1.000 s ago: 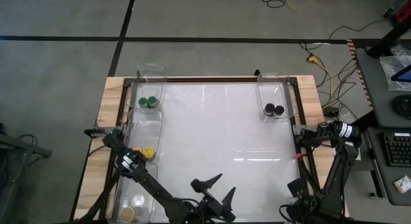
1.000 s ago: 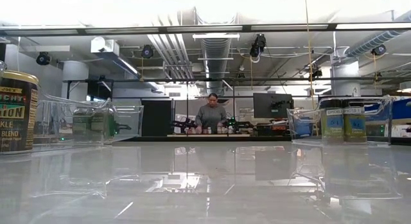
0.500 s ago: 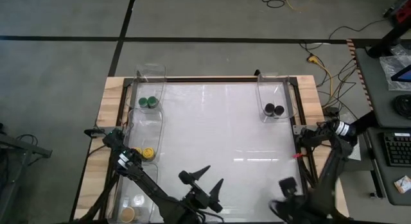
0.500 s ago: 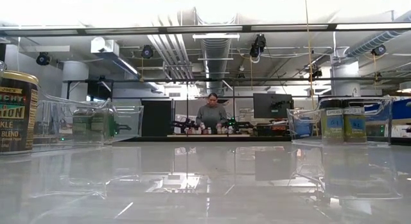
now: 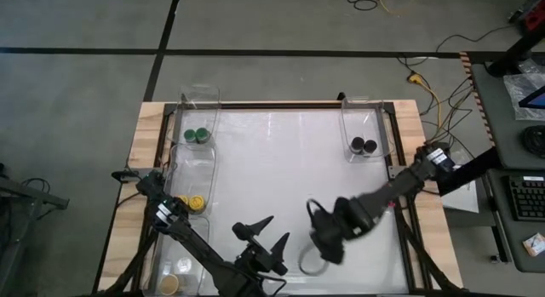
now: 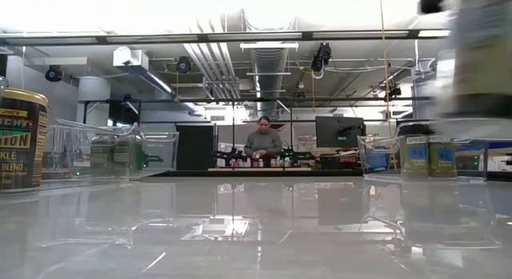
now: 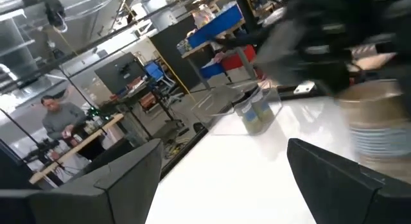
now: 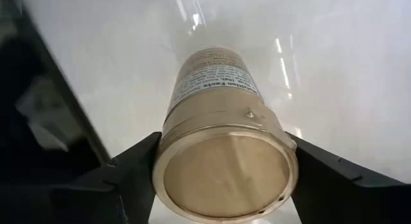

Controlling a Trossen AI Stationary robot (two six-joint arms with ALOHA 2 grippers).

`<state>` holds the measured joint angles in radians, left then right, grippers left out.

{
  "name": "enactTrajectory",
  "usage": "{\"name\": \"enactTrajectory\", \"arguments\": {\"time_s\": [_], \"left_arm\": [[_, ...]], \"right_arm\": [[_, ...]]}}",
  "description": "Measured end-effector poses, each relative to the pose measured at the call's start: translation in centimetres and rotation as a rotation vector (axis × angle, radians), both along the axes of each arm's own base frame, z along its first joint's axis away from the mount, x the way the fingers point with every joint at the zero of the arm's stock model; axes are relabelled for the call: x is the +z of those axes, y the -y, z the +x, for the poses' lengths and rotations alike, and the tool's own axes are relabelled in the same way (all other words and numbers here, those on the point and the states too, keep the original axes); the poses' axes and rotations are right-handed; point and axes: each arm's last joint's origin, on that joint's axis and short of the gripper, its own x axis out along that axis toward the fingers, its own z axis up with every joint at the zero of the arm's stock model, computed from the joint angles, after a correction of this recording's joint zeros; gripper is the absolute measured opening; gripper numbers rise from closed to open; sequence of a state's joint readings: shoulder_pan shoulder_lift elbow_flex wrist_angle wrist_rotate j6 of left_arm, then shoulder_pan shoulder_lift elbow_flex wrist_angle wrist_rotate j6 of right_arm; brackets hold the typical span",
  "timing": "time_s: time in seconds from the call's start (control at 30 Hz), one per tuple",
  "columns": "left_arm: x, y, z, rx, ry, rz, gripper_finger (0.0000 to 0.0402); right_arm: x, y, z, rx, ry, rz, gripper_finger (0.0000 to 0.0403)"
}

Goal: Sort spices by type
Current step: Put the brown spice bottle into the bottom left transparent bin

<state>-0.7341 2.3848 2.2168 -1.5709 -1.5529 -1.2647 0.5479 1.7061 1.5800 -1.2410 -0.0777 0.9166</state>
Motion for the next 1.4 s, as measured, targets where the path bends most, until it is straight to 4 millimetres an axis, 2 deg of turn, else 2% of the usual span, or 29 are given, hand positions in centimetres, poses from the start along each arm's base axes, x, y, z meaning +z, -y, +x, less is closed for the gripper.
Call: {"name": "enactTrajectory", "arguments": {"time_s": [0.23, 0.47, 0.63, 0.73, 0.87, 1.03, 1.23, 1.4], "left_arm": [[-0.2, 0.5, -1.3, -0.013, -0.084, -0.026, 0.0316], [-1.2, 1.6, -4.4, -0.061, -0.150, -0.046, 0.0316], [-2.0, 2.6, -8.0, -0.108, -0.110, -0.135, 0.0316], [-2.4, 3.1, -10.0, -0.131, -0.068, -0.202, 0.0316], [-2.6, 3.6, -11.5, -0.141, -0.031, -0.280, 0.0316], [-2.5, 4.3, -11.6, -0.140, -0.036, -0.354, 0.0316], [-1.6, 5.2, -11.0, -0.178, -0.137, -0.318, 0.0316], [-0.9, 5.6, -10.8, -0.205, -0.213, -0.281, 0.0316]], "right_arm": [[-0.2, 5.0, 3.0, -0.309, 0.001, 0.022, 0.0272], [-2.3, 7.1, 5.1, -0.410, -0.049, 0.031, 0.0272], [-4.3, 7.2, 6.1, -0.426, -0.158, 0.097, 0.0271], [-4.6, 7.1, 6.3, -0.430, -0.177, 0.089, 0.0282], [-4.8, 7.1, 6.5, -0.448, -0.183, 0.087, 0.0287], [-4.5, 7.0, 6.7, -0.450, -0.144, 0.090, 0.0295], [-3.7, 7.0, 7.1, -0.444, -0.080, 0.064, 0.0330], [-1.6, 5.8, 6.9, -0.357, 0.038, -0.001, 0.0356]]}}
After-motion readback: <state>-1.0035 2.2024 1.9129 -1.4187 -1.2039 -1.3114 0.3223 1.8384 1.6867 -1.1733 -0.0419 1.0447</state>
